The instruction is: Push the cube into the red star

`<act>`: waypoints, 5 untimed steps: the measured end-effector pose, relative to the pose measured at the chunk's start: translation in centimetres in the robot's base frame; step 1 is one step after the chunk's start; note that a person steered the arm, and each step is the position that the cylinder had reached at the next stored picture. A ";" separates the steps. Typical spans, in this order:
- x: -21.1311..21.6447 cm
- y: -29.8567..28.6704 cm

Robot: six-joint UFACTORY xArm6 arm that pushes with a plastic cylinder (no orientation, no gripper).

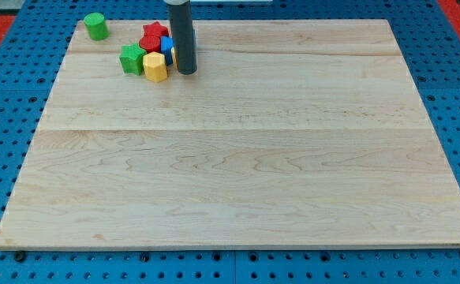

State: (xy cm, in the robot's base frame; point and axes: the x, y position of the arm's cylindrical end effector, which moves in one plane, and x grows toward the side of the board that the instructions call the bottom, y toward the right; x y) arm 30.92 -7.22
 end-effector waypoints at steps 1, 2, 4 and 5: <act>-1.3 0.0; -1.3 2.6; -8.7 7.4; -10.3 3.4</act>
State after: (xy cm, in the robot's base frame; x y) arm 20.61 -3.78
